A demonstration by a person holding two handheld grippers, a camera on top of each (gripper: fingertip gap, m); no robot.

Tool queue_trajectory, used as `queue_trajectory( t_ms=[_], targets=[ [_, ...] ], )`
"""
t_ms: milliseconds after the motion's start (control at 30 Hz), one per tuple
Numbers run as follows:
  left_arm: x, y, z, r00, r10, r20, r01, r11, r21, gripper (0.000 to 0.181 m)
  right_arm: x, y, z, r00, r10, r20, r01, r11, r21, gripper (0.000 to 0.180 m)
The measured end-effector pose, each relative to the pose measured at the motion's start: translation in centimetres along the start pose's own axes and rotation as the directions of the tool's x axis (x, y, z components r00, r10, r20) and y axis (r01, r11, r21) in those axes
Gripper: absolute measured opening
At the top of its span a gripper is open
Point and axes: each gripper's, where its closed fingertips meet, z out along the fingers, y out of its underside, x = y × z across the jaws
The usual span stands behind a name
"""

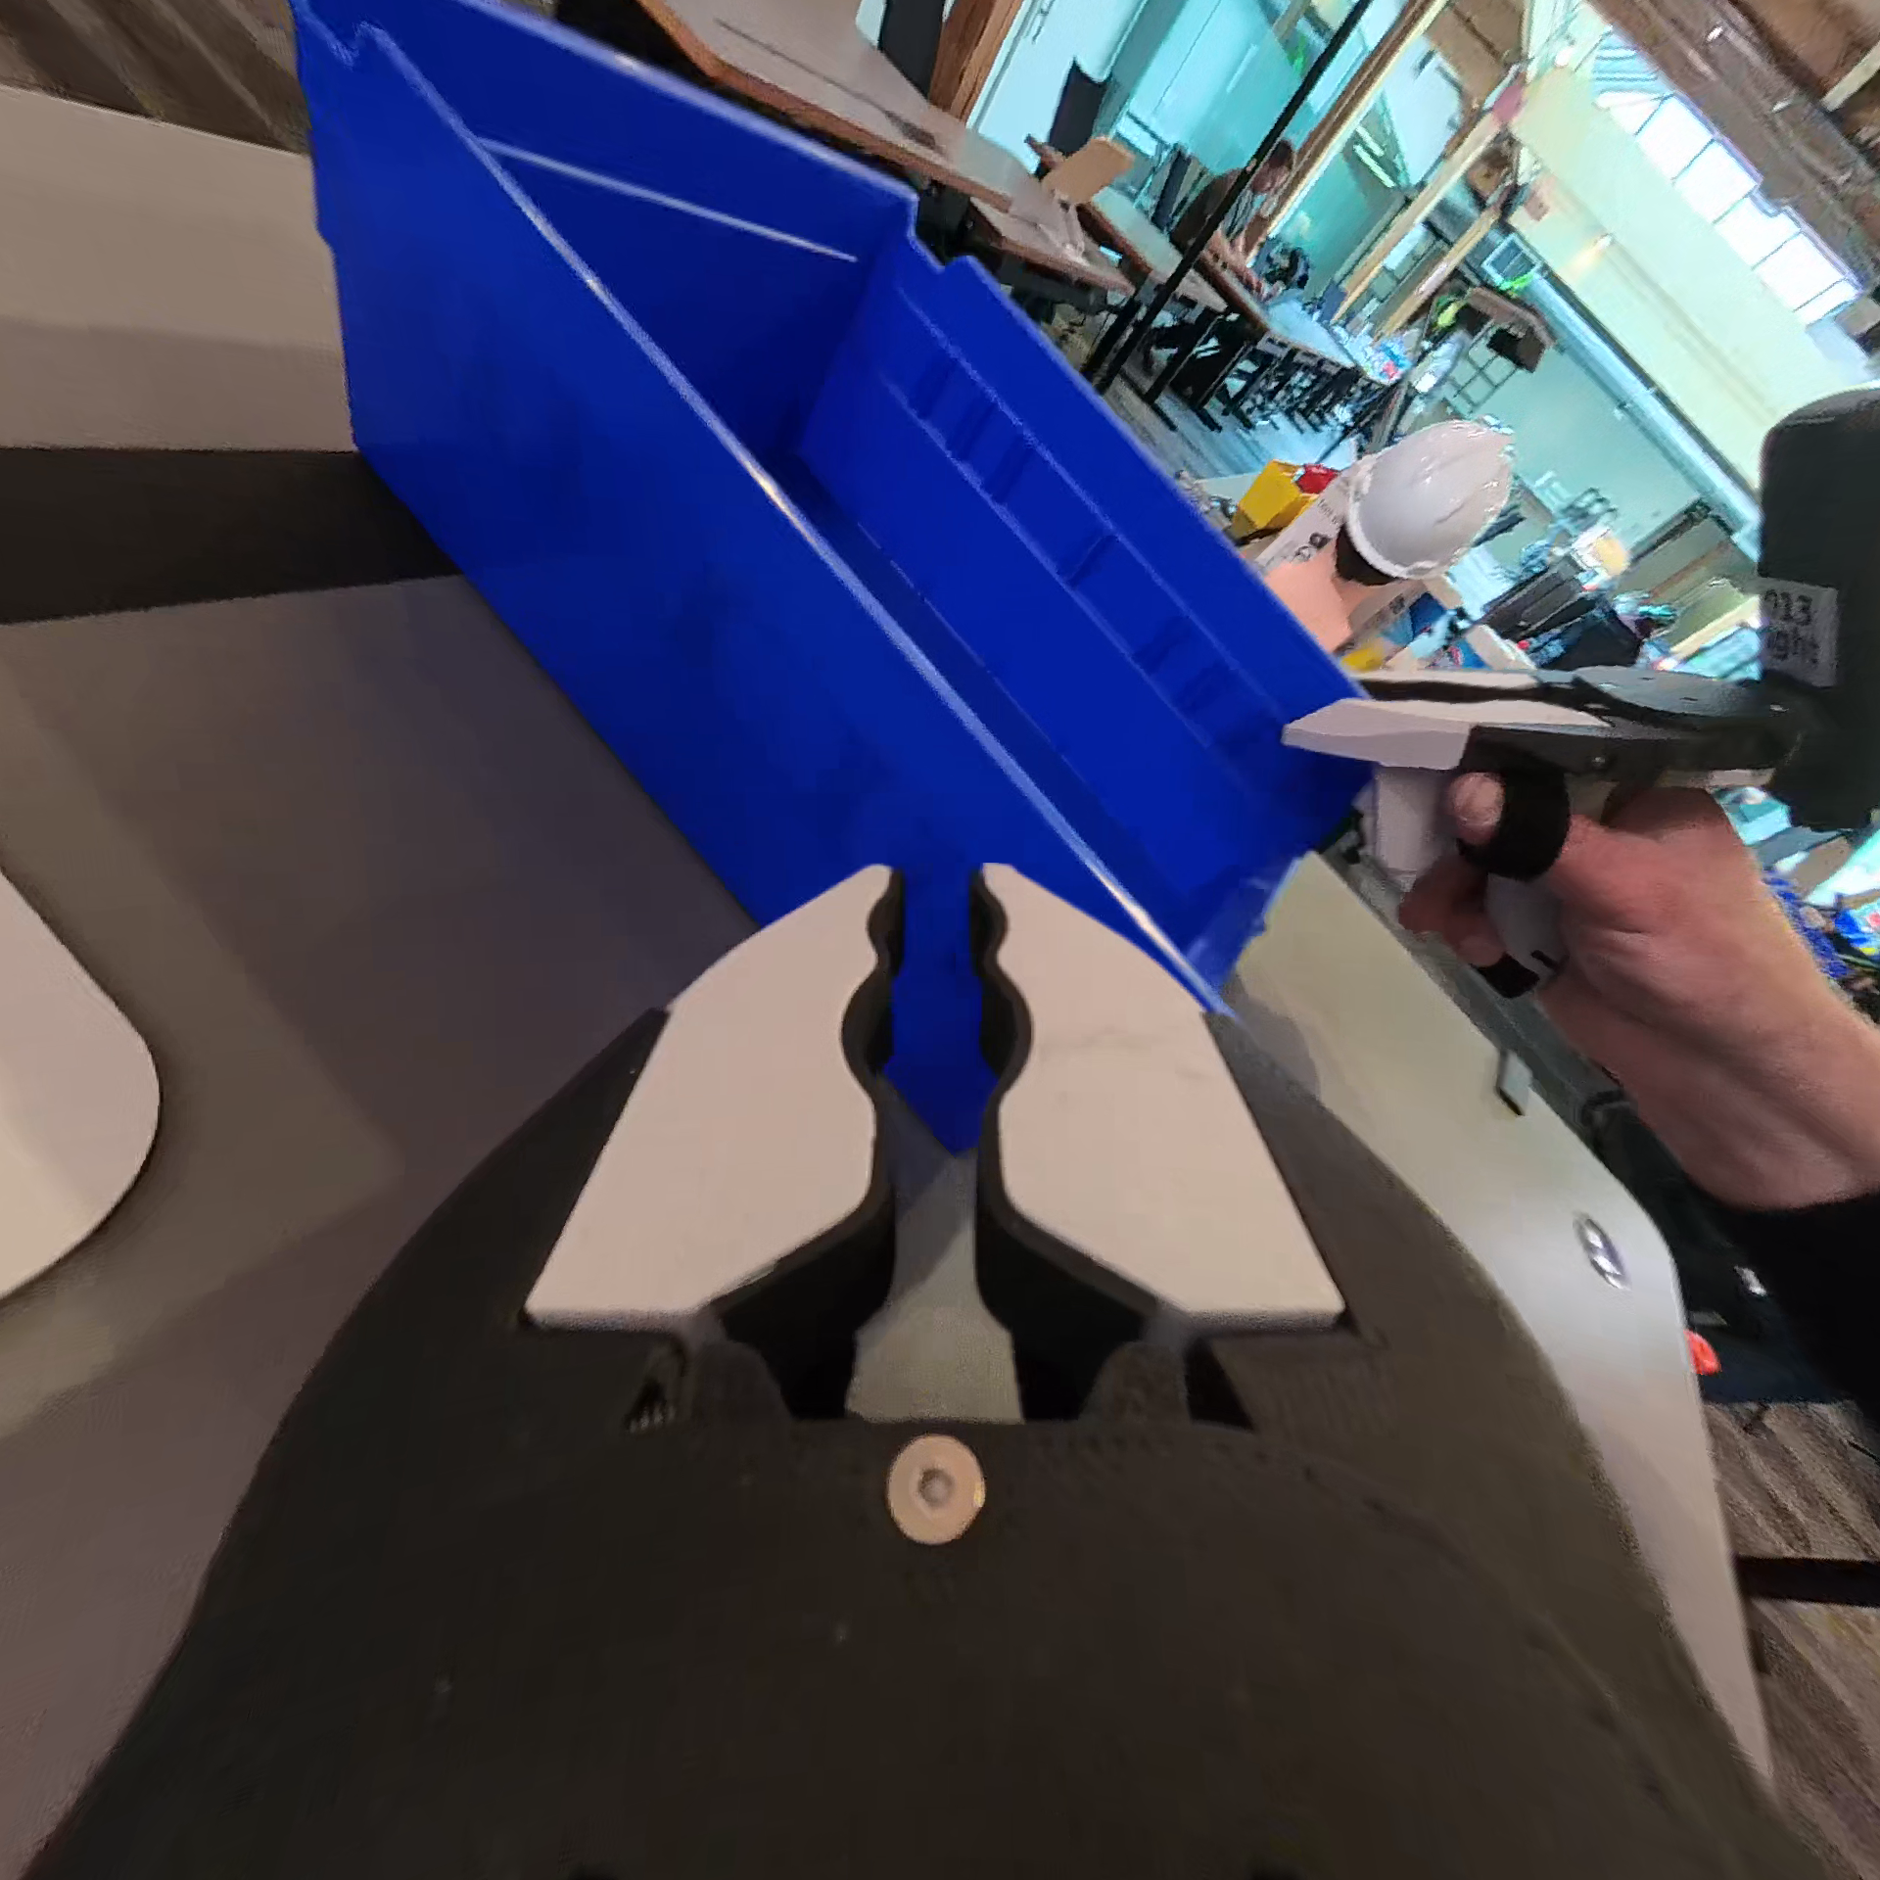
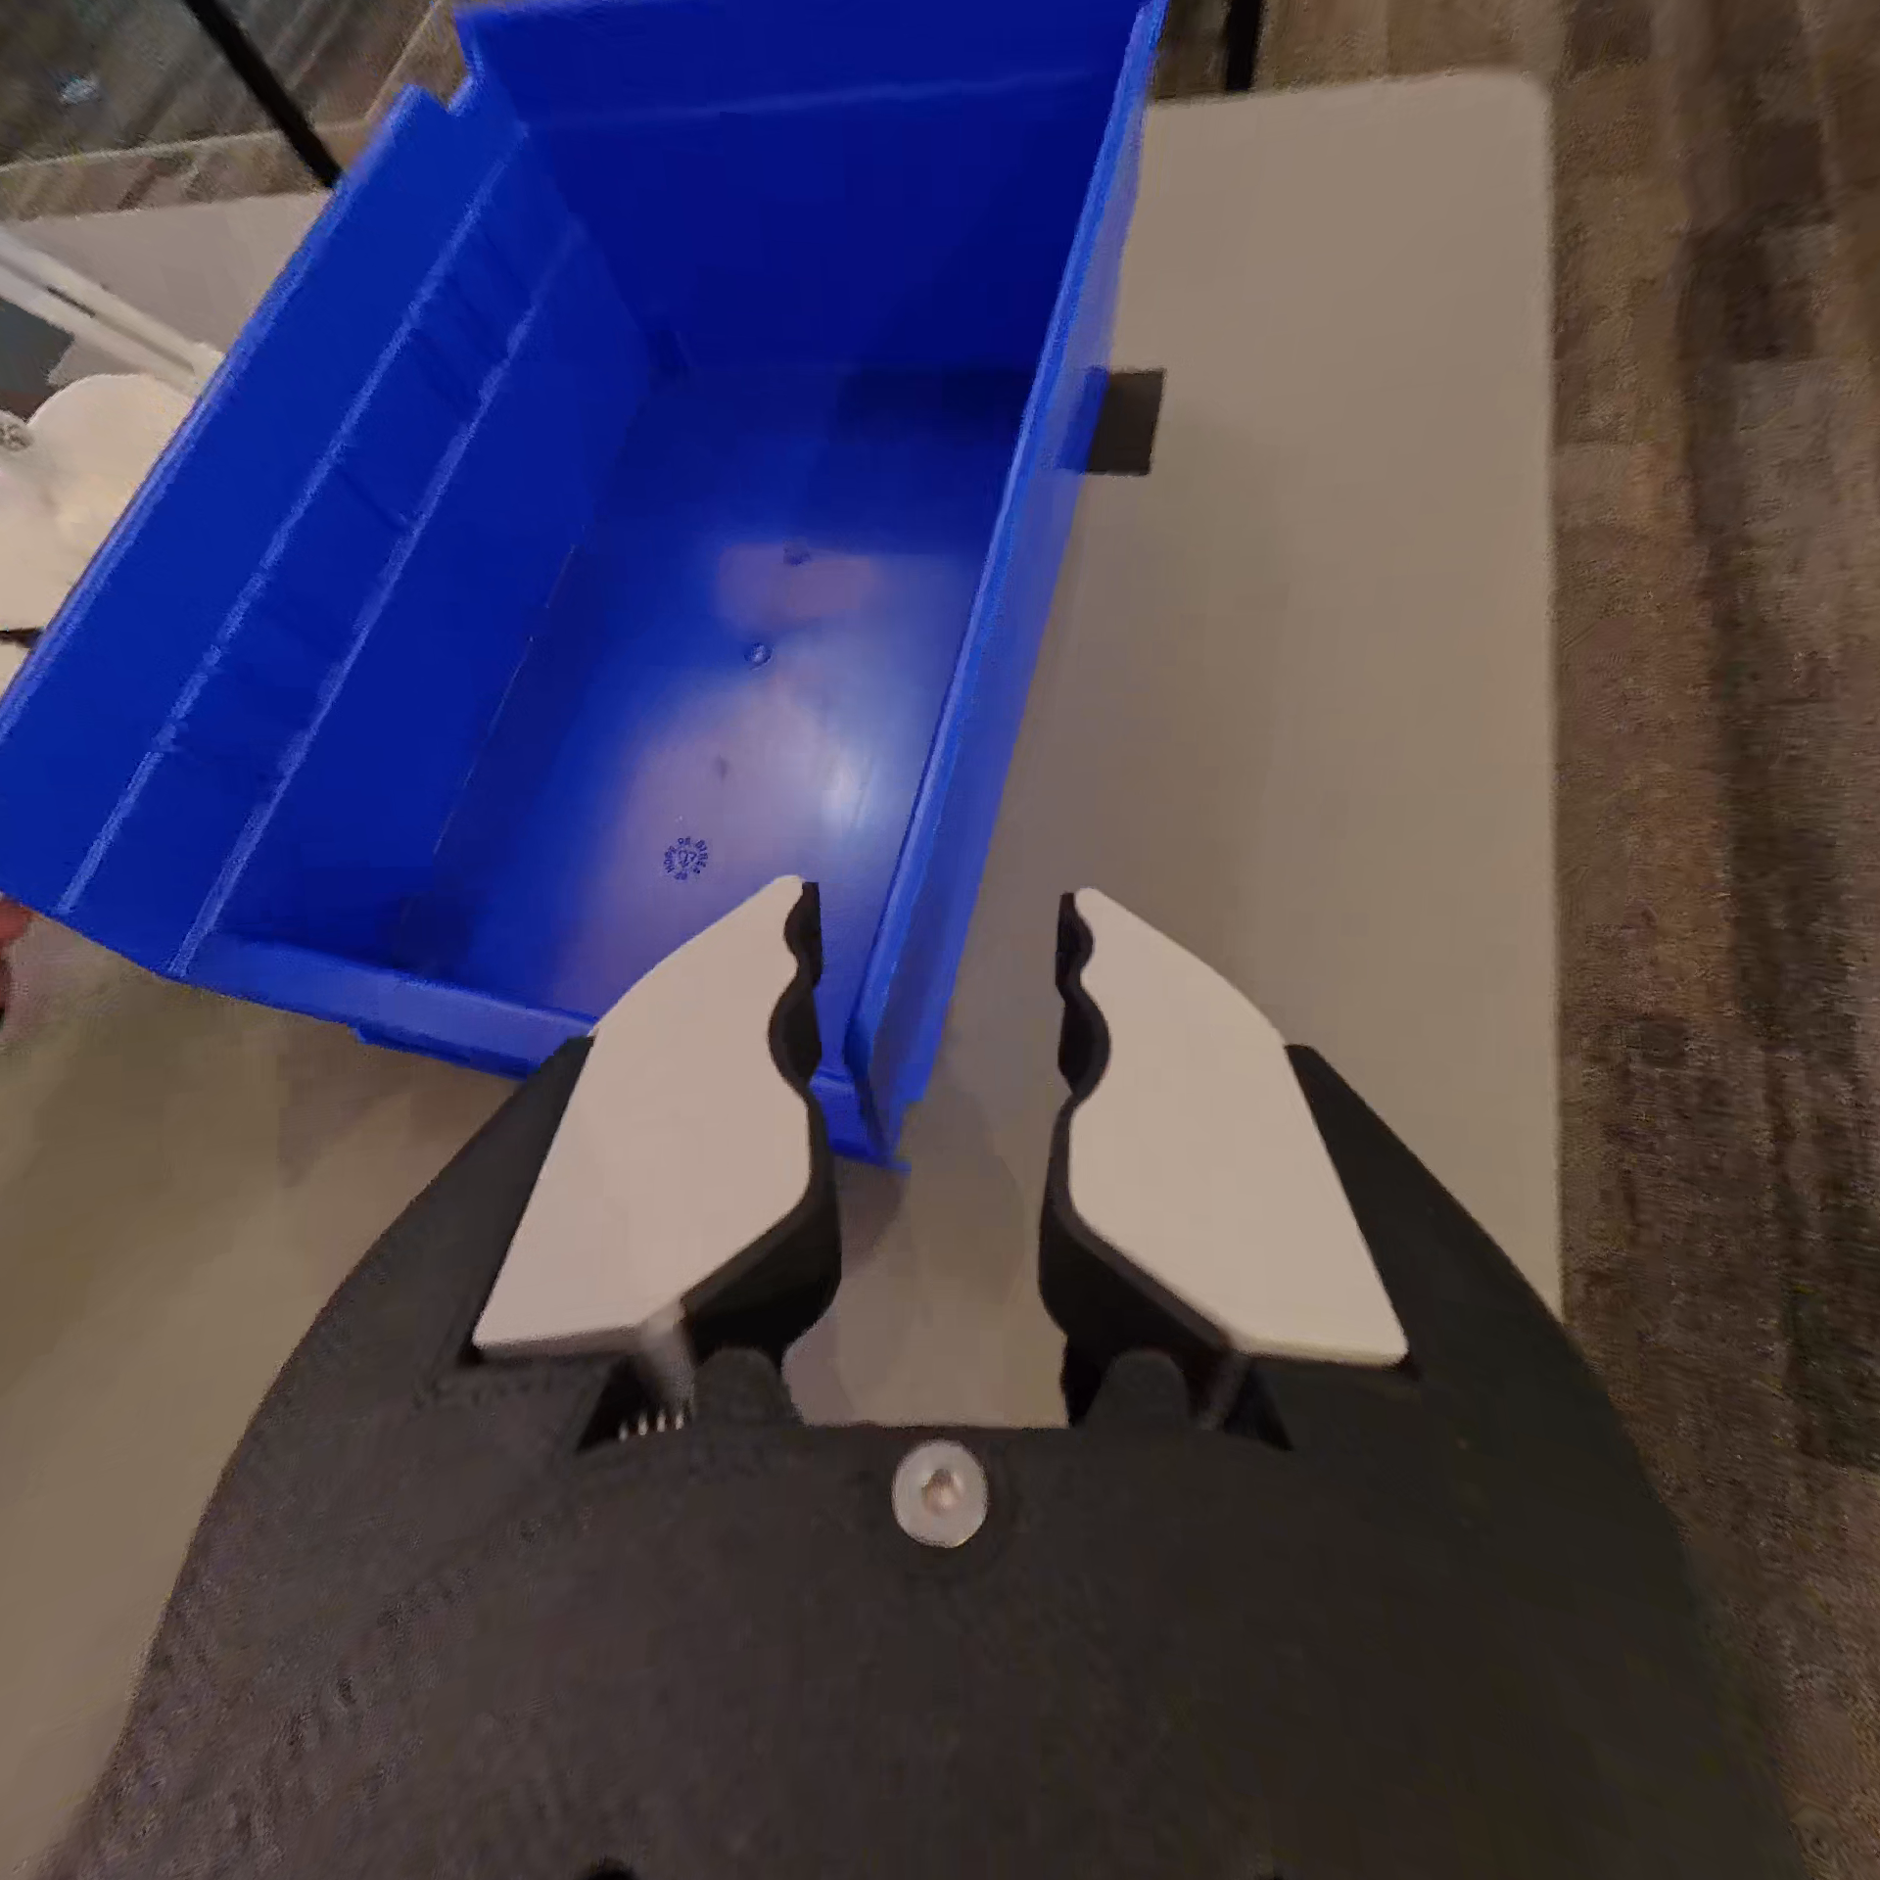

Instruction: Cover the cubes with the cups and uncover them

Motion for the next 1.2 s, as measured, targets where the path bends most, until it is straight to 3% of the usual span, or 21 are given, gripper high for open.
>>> queue_trajectory(
  t_ms=[133, 333, 533, 700, 833, 967, 1200],
  targets=[
    [1.2, 0.8, -3.7, 1.000, 0.014, -0.012, -0.014, 1.000, 0.011, 0.015, -2.7, -0.9, -3.4, 0.991, -0.124, -0.045, 0.127, 0.989, 0.078, 0.045],
    [0.7, 3.9, -11.7, 0.993, 0.062, 0.099, -0.062, 0.998, -0.001, 0.025, -16.1, 0.9, -4.8, 0.918, -0.356, 0.176, 0.330, 0.930, 0.159, 0.046],
    [-4.9, 7.0, -22.3, 0.905, 0.131, 0.406, -0.124, 0.991, -0.043, 0.035, -28.1, 5.7, -1.2, 0.786, -0.484, 0.384, 0.449, 0.874, 0.183, 0.071],
    [-9.7, 8.3, -31.5, 0.794, 0.110, 0.598, -0.117, 0.993, -0.028, 0.038, -31.7, 7.6, 3.7, 0.760, -0.522, 0.388, 0.520, 0.846, 0.119, 0.084],
    [-13.5, 10.7, -37.1, 0.706, 0.105, 0.701, -0.074, 0.994, -0.075, 0.050, -32.6, 8.9, 7.0, 0.757, -0.538, 0.372, 0.560, 0.827, 0.055, 0.095],
    [-14.9, 13.8, -38.4, 0.772, -0.012, 0.635, 0.088, 0.992, -0.088, 0.054, -32.7, 10.5, 8.6, 0.750, -0.545, 0.374, 0.600, 0.799, -0.039, 0.093],
    [-14.8, 14.0, -38.1, 0.795, 0.051, 0.605, 0.051, 0.987, -0.150, 0.048, -32.8, 10.8, 8.8, 0.762, -0.500, 0.411, 0.573, 0.816, -0.069, 0.089]
  ],
)
